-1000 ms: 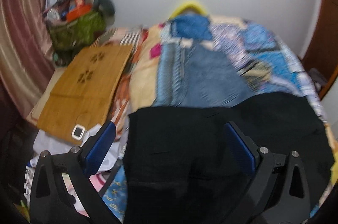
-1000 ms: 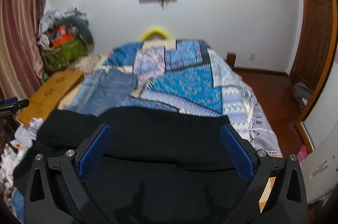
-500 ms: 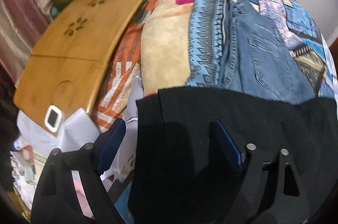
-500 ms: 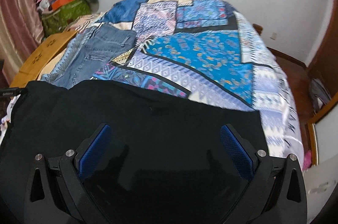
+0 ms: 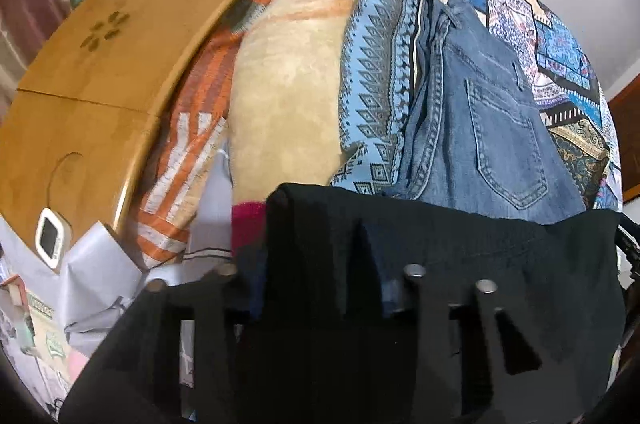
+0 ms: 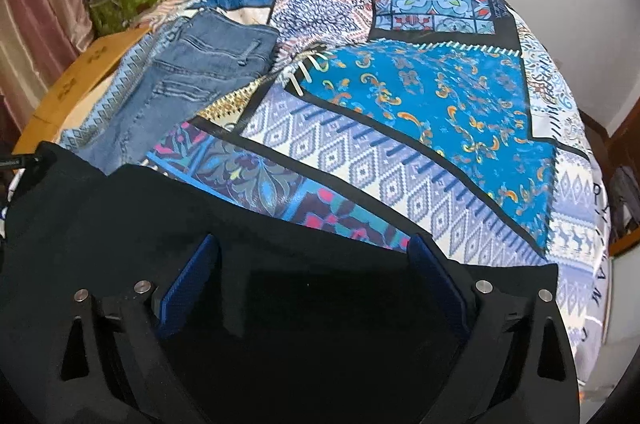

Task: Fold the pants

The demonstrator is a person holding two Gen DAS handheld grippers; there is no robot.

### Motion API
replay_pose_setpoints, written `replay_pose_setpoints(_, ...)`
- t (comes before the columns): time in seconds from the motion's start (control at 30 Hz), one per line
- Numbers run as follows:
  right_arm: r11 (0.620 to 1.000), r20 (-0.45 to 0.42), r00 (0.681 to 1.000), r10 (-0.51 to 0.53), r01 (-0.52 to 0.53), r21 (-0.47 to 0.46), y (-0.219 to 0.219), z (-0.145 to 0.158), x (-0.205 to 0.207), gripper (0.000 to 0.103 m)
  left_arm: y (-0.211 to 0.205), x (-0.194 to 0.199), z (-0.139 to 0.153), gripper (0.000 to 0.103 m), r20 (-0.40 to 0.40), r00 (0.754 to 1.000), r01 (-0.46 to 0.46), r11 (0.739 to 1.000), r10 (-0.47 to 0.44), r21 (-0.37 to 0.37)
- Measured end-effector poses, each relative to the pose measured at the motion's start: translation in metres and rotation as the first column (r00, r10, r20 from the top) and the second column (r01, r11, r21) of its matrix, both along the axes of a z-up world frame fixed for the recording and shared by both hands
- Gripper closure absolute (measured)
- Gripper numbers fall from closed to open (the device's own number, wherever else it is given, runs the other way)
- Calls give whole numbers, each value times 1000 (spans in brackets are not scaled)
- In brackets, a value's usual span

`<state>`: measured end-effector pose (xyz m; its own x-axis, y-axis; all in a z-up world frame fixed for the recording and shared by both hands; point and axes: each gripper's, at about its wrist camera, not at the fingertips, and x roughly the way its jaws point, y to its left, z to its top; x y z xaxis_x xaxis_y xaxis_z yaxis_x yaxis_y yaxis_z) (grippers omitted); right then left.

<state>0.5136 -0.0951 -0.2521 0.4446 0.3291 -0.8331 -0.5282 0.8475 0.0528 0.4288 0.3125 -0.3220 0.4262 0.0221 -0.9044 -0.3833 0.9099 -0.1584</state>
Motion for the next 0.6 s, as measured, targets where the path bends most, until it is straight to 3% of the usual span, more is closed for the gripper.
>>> replay_pose_setpoints(0.03, 1000, -2, 1000, 5, -5, 12, -1, 0, -1, 19, -2, 0, 1, 78, 3, 1000, 2, 1000, -2, 15)
replay_pose_setpoints(0.17, 999, 19, 999, 40, -40, 22, 3, 3, -7, 38, -3, -3, 7, 84, 11, 1000, 5, 1000, -5, 28)
replay_pose_setpoints(0.23, 997, 28, 997, 66, -67, 26, 8, 4, -13, 65, -6, -5, 13, 86, 18, 1000, 10, 999, -11, 48)
replay_pose_setpoints(0.27, 997, 25, 997, 76, -76, 29, 10, 5, -16, 73, -8, -6, 16, 86, 20, 1000, 12, 998, -14, 60)
replay_pose_setpoints(0.3, 997, 29, 997, 75, -75, 15, 12, 5, -17, 89, -10, -7, 21, 86, 27, 1000, 14, 997, -16, 73)
replay_pose_setpoints(0.33, 997, 23, 997, 74, -74, 9, 13, 6, -18, 96, -10, -9, 26, 87, 38, 999, 13, 997, -16, 78)
replay_pose_setpoints(0.47, 999, 32, 999, 31, -32, 37, 3, 14, -18, 100, -11, -16, 51, 89, 83, 996, 16, 996, -23, 83)
replay_pose_setpoints(0.6, 996, 95, 995, -23, 15, 88, -15, 44, -25, 101, -18, -31, 86, 90, 136, 989, 42, 991, -59, 125)
